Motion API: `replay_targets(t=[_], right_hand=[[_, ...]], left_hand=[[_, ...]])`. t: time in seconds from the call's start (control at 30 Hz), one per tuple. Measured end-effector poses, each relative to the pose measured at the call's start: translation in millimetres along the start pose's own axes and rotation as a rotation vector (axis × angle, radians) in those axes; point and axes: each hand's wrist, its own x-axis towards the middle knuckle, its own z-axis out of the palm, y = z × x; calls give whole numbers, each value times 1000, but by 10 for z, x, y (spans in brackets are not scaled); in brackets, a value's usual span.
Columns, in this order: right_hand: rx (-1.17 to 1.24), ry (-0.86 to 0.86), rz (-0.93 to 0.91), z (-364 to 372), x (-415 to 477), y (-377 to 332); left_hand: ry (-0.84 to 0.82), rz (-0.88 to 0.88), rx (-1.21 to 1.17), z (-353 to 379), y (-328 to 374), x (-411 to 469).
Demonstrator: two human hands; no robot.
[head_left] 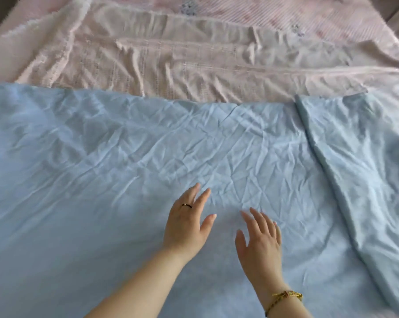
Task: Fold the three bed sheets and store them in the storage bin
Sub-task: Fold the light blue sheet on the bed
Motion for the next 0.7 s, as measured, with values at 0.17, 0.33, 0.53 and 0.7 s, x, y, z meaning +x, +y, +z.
replay_targets(t=[0.17, 0.33, 0.53, 0.7], right_hand=[[-36, 38, 125, -431, 75, 1459], [-127, -100, 236, -618, 175, 2506], [-101, -253, 225, -392, 6, 2690], [120, 22, 296, -675, 282, 3048]], left_hand=[[-164, -18, 203, 1023, 824, 555], [-306, -116, 450, 1370, 951, 773], [-377, -169, 455, 1396, 1011, 809], [-271, -158, 458, 1411, 1011, 786]])
